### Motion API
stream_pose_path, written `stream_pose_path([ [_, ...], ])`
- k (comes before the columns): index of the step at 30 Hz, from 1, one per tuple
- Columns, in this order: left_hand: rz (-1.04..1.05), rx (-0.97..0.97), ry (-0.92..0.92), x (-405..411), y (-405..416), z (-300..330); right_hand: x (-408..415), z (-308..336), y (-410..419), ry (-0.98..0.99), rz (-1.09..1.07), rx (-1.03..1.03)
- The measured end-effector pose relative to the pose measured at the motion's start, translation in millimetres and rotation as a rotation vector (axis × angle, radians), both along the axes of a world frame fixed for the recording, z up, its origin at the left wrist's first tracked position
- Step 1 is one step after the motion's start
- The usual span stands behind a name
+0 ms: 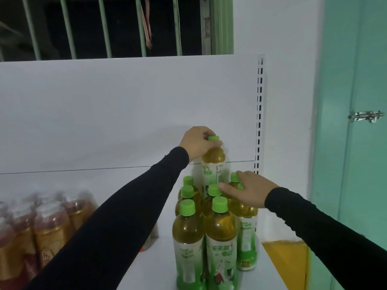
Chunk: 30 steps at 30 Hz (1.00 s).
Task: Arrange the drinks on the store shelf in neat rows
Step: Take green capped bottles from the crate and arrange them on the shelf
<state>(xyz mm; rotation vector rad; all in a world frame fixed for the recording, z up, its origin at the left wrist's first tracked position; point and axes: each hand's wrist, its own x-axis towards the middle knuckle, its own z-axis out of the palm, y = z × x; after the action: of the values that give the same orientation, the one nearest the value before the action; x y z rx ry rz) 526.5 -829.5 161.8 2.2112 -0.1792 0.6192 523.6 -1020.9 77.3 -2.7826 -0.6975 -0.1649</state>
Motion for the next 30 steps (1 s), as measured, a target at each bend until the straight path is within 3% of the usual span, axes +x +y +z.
stream_pose_path([
  [11, 0.035, 0.515, 0.220, -2, 1, -40, 7, -6, 3, -0.044, 0.020, 0.106],
  [24, 0.013, 0.606, 0.258, 2, -4, -45, 2, -8, 0, -0.050, 0.016, 0.135],
  [30, -0.045, 0.659, 0.216, 9, -31, -31, -4, -7, -15, -0.103, -0.004, 0.278],
])
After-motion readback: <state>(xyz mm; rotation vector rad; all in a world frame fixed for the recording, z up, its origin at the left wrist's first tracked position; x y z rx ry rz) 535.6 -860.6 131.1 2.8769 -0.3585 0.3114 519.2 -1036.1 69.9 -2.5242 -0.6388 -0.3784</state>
